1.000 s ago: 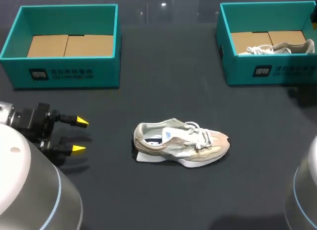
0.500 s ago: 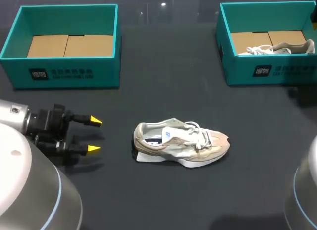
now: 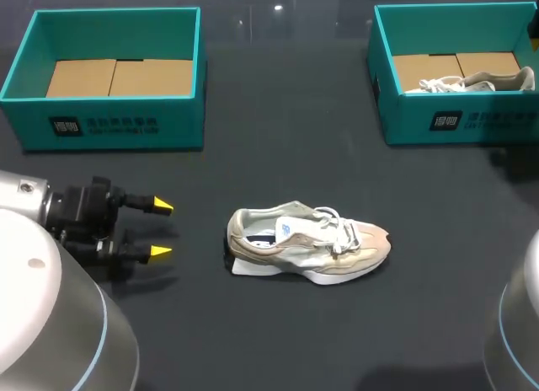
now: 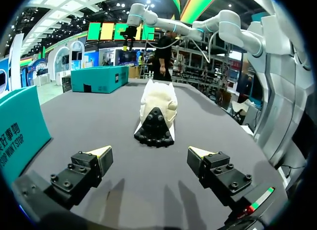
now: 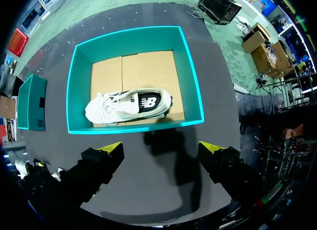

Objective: Take the shoe out of the shoebox, open the shoe tongue, remove and reinsert the insole, then place the shoe into the shoebox

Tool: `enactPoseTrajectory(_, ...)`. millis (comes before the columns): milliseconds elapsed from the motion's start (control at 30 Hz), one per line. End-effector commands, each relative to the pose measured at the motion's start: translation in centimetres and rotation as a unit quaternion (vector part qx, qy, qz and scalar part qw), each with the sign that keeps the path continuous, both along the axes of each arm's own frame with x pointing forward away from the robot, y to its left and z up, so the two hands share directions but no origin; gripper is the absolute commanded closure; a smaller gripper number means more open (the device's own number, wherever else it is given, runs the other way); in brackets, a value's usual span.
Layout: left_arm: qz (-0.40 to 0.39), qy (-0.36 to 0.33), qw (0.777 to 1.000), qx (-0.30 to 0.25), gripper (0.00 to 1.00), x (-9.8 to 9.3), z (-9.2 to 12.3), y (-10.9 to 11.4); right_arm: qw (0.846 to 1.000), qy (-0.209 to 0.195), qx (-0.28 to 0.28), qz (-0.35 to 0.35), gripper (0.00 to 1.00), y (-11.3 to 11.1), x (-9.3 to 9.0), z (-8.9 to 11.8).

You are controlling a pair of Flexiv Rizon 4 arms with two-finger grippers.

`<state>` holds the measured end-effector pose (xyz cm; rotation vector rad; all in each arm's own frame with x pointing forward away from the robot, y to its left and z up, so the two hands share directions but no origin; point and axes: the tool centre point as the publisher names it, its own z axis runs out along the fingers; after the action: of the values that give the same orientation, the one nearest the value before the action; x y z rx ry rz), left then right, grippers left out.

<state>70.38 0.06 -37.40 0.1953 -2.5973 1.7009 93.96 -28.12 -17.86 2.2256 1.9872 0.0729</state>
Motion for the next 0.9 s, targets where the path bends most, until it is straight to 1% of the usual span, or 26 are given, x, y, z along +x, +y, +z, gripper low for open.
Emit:
enactPoseTrajectory(33, -0.003, 0.001, 1.0, -0.013, 0.0, 0.9, -1.6, -0.9, 1.0, 0.0, 0.0, 0.0, 0.0, 0.0, 0.0, 0.0)
enactPoseTrajectory(333, -0.012, -0.003, 1.0, -0.013, 0.0, 1.3, -2.3, -3.1, 1.0, 0.0, 0.0, 0.0, 0.0, 0.0, 0.0, 0.0)
enactPoseTrajectory(567, -0.014, -0.008, 1.0, -0.016, 0.0, 0.9, -2.6, -4.8, 1.0, 0.0, 0.0, 0.0, 0.0, 0.0, 0.0, 0.0)
enactPoseTrajectory(700, -0.018, -0.014, 1.0, -0.009, 0.0, 0.7, -2.9, -5.8, 1.0, 0.0, 0.0, 0.0, 0.0, 0.0, 0.0, 0.0)
enactPoseTrajectory(900, -0.025, -0.019, 1.0, -0.004, 0.0, 0.7, -2.9, -7.0, 1.0, 0.0, 0.0, 0.0, 0.0, 0.0, 0.0, 0.0)
